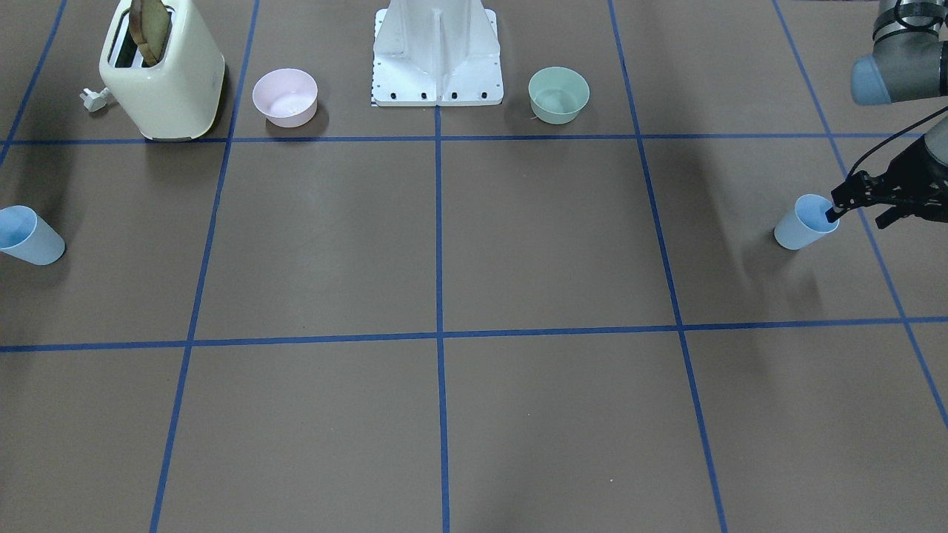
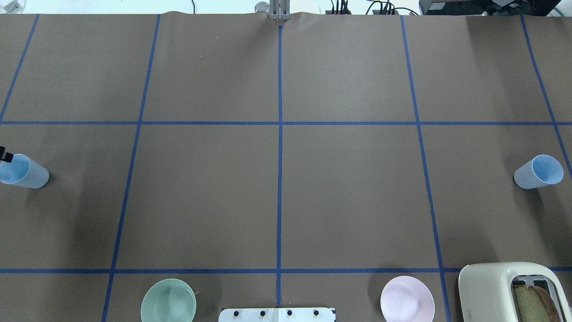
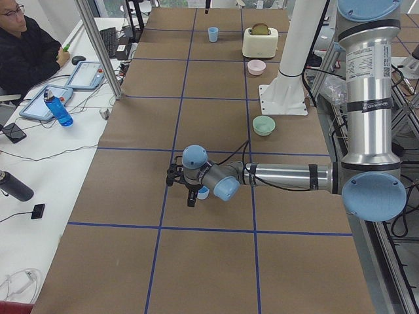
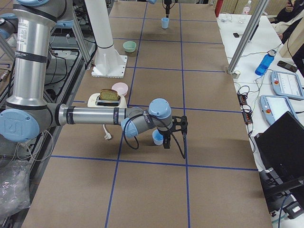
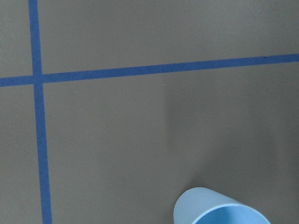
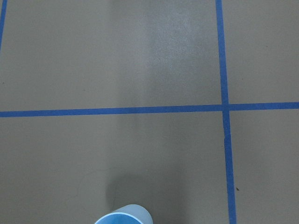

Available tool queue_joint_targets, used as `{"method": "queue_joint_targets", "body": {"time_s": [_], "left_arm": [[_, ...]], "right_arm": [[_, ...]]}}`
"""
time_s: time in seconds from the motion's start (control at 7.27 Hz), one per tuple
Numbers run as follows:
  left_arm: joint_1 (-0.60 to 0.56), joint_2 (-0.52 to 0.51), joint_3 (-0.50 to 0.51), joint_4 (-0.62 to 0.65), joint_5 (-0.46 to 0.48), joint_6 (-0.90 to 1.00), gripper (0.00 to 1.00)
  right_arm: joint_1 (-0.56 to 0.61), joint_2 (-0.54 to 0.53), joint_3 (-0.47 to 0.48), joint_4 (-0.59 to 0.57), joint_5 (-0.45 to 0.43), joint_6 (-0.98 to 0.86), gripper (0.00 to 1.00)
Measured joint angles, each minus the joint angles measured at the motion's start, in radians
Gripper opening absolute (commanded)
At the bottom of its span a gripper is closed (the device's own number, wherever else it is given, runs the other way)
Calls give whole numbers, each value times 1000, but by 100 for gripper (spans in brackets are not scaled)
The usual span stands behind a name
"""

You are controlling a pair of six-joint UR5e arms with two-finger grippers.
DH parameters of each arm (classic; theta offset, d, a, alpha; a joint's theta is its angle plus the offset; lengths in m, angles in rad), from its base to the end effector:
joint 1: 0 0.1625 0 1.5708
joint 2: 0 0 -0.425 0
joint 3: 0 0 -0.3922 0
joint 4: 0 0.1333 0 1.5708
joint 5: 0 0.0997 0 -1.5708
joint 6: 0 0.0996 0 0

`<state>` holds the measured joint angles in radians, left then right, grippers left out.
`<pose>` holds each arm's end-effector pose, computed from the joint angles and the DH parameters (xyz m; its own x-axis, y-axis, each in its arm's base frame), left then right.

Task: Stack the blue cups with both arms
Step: 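Lower the left gripper onto the light-blue cup and close on its rim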

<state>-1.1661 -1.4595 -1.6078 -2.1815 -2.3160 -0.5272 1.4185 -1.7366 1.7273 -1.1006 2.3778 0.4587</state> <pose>0.1234 -0.4552 0.6259 0.6362 0.1279 -0.7608 -0.0212 0.9887 0.1484 -0.0064 -0.4462 0.6027 0.6295 0.0132 0.7769 -0.1593 0.9808 0.1124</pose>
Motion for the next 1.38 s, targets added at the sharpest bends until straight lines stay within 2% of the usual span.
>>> {"method": "queue_joint_targets", "body": {"time_s": [0.41, 0.55, 0.69, 1.1, 1.24, 1.38], "left_arm": [[30, 0, 3, 0, 2, 1, 97], [36, 1, 4, 0, 6, 1, 92], [42, 1, 4, 0, 8, 1, 80], [52, -1, 5, 0, 13, 1, 14], [58, -4, 8, 1, 14, 1, 0], [63, -7, 14, 1, 15, 1, 0]], "right_arm": [[0, 3, 0, -2, -1, 0, 100], [0, 3, 0, -2, -2, 0, 100], [0, 3, 0, -2, -2, 0, 100], [0, 3, 0, -2, -2, 0, 100], [0, 4, 0, -3, -2, 0, 100], [0, 4, -1, -3, -2, 0, 100]]}}
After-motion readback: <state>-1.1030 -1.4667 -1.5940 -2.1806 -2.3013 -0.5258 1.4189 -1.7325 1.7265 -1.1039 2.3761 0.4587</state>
